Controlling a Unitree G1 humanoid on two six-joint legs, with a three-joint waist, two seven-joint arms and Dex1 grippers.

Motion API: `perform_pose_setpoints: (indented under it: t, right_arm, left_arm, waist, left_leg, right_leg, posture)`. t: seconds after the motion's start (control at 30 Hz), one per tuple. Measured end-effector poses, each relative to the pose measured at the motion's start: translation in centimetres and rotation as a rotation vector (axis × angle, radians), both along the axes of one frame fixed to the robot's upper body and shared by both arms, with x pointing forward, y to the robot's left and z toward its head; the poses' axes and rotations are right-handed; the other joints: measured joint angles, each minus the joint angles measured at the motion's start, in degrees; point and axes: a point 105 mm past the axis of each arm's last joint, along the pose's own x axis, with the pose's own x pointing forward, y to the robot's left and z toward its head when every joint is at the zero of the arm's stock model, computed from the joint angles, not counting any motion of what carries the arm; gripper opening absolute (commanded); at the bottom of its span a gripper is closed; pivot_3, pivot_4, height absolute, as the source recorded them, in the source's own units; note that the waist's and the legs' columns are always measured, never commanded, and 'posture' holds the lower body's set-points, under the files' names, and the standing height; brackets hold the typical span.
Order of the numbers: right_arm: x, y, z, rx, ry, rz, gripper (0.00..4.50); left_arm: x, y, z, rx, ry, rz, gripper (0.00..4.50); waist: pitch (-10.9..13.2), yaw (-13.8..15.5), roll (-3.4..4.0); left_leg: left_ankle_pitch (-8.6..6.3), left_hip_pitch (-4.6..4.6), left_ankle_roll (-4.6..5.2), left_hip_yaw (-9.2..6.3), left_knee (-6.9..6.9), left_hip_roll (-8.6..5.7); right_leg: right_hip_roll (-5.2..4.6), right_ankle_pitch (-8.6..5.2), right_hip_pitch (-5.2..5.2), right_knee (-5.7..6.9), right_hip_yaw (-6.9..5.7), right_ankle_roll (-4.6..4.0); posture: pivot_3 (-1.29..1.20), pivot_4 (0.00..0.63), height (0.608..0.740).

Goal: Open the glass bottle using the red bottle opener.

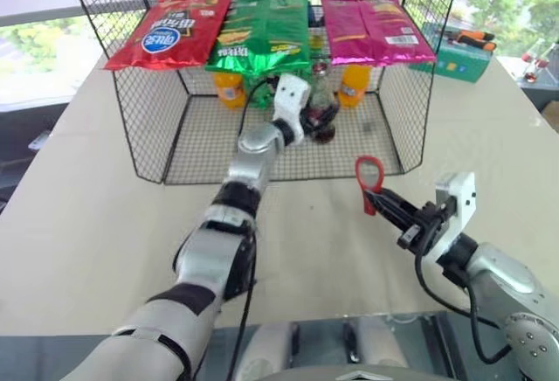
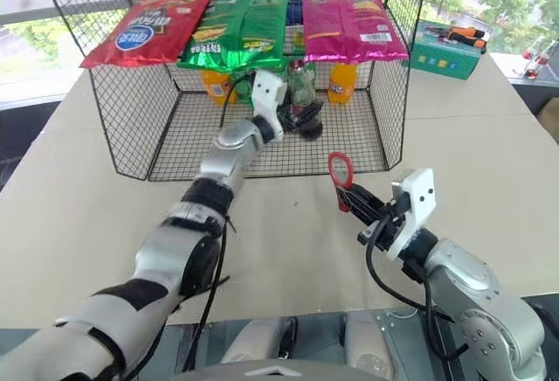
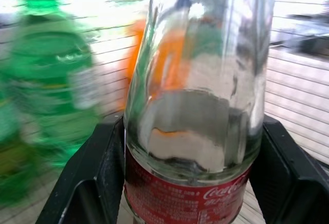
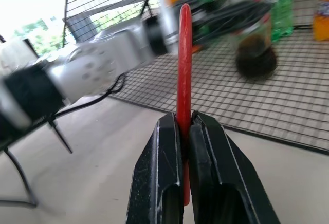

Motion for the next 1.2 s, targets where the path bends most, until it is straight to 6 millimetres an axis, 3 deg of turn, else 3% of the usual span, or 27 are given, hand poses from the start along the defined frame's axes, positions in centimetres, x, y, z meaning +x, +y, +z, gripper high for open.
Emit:
perform_pose_setpoints:
  t: [0.2,0.33,0.43,0.47,0.53,0.57,0.8,1.07,1.2]
  right_arm:
    - [0.1,-0.3,0.0,-0.01,-0.003,-0.005,0.0]
    - [0.1,-0.6,0.1,-0.034,-0.009,-0.006,0.0]
    - [0.0,-0.7,0.1,-0.045,-0.008,-0.003,0.0]
    - [0.0,-0.7,0.0,-0.047,-0.007,-0.001,0.0]
    - [0.0,-0.6,0.0,-0.048,-0.007,0.0,0.0]
    - [0.0,-0.6,0.0,-0.049,-0.006,0.002,0.0]
    - [0.0,-0.6,0.0,-0.062,-0.013,0.011,0.0]
    - [0.1,-0.7,0.2,-0.098,-0.055,0.002,0.0]
    - [0.1,-0.5,0.2,-0.103,-0.065,0.01,0.0]
  left_arm:
    - [-6.7,1.2,0.8,0.087,0.002,-0.233,2.6]
    - [-9.6,3.3,-1.8,0.179,0.064,-0.273,2.6]
    - [-10.1,3.6,-2.9,0.205,0.07,-0.268,2.6]
    - [-10.2,3.6,-3.0,0.21,0.06,-0.268,3.4]
    - [-10.3,3.5,-3.1,0.211,0.052,-0.272,3.92]
    - [-10.3,3.5,-3.2,0.209,0.049,-0.271,4.49]
    - [-10.2,3.7,-2.3,0.156,0.041,-0.255,4.49]
    - [-10.6,4.1,1.4,0.097,0.021,-0.286,4.49]
    - [-10.8,3.9,1.8,0.083,0.045,-0.293,4.49]
  waist:
    - [-0.02,-0.07,0.03]
    - [-0.06,0.24,0.09]
    - [-0.09,1.01,0.04]
    - [-0.09,1.23,0.03]
    - [-0.09,1.28,0.03]
    - [-0.09,1.27,0.03]
    - [-0.09,1.27,0.03]
    - [-0.09,1.22,0.03]
    - [-0.09,1.2,0.03]
  left_leg:
    - [0.0,0.12,0.0,-0.08,0.04,0.03]
    - [0.0,0.27,-0.01,-0.08,0.05,0.03]
    - [0.0,0.28,-0.01,-0.17,0.14,0.01]
    - [0.0,0.3,-0.01,-0.16,0.15,-0.01]
    - [0.0,0.3,-0.01,-0.16,0.15,-0.02]
    - [0.0,0.29,-0.01,-0.16,0.14,-0.02]
    - [0.0,0.27,-0.01,-0.16,0.13,-0.01]
    - [0.0,0.28,-0.01,-0.16,0.13,-0.01]
    - [0.0,0.26,-0.01,-0.16,0.13,-0.01]
  right_leg:
    - [0.01,0.0,0.04,0.0,0.04,0.0]
    - [0.03,0.0,0.16,0.02,0.01,0.0]
    - [0.0,0.0,0.26,0.02,-0.11,0.0]
    - [-0.01,0.01,0.29,0.02,-0.09,0.01]
    - [-0.01,0.01,0.28,0.02,-0.07,0.01]
    - [-0.01,0.01,0.27,0.02,-0.07,0.01]
    - [-0.01,0.0,0.27,0.01,-0.07,0.01]
    - [0.0,0.0,0.27,0.01,-0.07,0.0]
    - [0.01,0.0,0.27,0.01,-0.08,0.0]
  posture:
    - [0.0,0.15,0.74]
    - [0.0,0.15,0.74]
    - [0.0,0.15,0.74]
    - [0.0,0.15,0.74]
    - [0.0,0.15,0.74]
    - [0.0,0.15,0.74]
    - [0.0,0.15,0.74]
    - [0.0,0.15,0.74]
    - [0.0,0.15,0.74]
